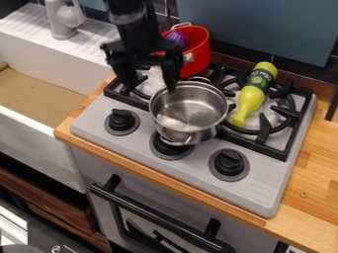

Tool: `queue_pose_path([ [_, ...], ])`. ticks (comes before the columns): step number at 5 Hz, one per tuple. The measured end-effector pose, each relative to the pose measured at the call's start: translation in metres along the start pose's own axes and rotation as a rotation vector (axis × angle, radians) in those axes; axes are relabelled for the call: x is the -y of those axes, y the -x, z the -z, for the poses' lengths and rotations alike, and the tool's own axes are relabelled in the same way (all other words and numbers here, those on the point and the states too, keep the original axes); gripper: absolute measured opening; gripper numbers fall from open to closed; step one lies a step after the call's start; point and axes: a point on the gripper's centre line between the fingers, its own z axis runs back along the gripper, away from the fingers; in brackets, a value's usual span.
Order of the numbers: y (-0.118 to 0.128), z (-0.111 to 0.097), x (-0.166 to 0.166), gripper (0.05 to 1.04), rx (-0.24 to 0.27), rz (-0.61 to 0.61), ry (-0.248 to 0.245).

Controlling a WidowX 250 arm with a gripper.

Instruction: Put the silver pot in the middle burner

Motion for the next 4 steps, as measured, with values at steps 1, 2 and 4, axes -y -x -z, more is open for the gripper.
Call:
queue_pose_path([
  [1, -0.011, -0.016, 0.007, 0.998, -0.002, -0.015, 0.018],
  [2, -0.02, -0.029, 0.011, 0.998, -0.006, -0.03, 0.011],
  [4, -0.025, -0.033, 0.013, 0.998, 0.01, -0.011, 0.02],
])
